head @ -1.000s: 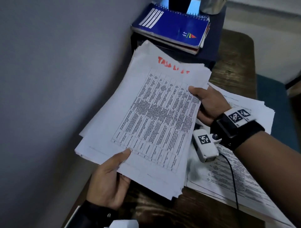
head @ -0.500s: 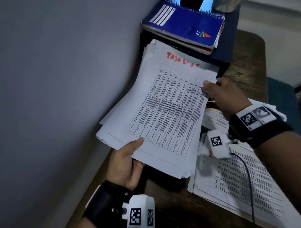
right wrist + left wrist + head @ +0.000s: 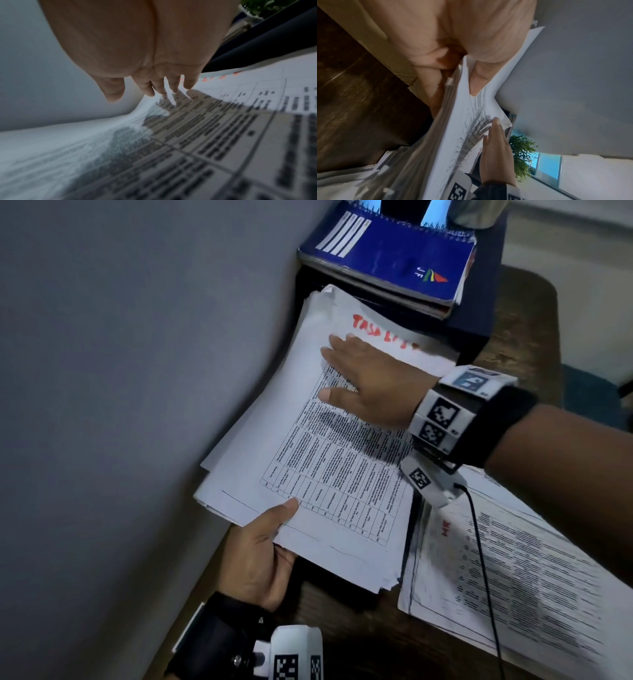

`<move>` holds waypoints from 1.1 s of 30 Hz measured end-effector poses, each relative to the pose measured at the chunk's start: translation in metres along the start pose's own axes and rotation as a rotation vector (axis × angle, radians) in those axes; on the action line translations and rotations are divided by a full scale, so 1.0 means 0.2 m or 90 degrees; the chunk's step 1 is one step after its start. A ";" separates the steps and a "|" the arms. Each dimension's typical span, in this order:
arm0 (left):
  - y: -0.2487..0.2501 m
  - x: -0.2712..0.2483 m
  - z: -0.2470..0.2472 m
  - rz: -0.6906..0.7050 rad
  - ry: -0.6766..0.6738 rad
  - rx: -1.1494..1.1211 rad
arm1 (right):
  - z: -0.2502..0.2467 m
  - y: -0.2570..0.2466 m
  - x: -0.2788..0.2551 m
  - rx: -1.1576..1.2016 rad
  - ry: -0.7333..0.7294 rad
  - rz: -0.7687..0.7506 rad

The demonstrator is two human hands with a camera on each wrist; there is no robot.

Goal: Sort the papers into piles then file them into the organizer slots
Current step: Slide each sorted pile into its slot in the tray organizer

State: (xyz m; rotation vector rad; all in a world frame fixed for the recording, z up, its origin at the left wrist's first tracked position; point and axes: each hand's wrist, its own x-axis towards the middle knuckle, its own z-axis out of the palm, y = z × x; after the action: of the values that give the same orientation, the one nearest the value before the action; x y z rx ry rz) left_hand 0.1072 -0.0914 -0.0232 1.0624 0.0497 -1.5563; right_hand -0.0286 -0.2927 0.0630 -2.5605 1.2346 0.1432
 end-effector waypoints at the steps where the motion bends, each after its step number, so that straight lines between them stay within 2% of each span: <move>1: 0.00 0.00 0.00 0.008 0.010 0.007 | 0.02 0.00 0.01 -0.012 0.007 0.000; 4: 0.00 -0.01 0.00 0.023 0.037 0.022 | 0.06 0.00 0.06 -0.038 0.055 0.016; 10: 0.03 -0.02 0.01 0.003 0.016 0.024 | 0.09 -0.01 0.13 -0.063 0.132 0.042; 15: 0.07 -0.01 0.01 -0.025 -0.013 0.016 | 0.05 -0.03 0.18 -0.005 0.167 0.069; 25: 0.12 0.04 0.13 0.025 -0.014 -0.003 | 0.00 -0.01 0.24 -0.029 0.147 0.132; 30: 0.11 0.07 0.19 0.034 0.018 -0.027 | -0.02 -0.02 0.22 -0.025 0.119 0.129; 33: 0.10 0.10 0.22 0.024 0.002 -0.045 | -0.05 -0.01 0.08 0.031 0.115 0.089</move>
State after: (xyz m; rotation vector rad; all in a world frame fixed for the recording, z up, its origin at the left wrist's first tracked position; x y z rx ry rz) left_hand 0.0992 -0.1376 0.0010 1.0049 0.0850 -1.5081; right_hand -0.0179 -0.3069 0.0694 -2.4907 1.4636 -0.0901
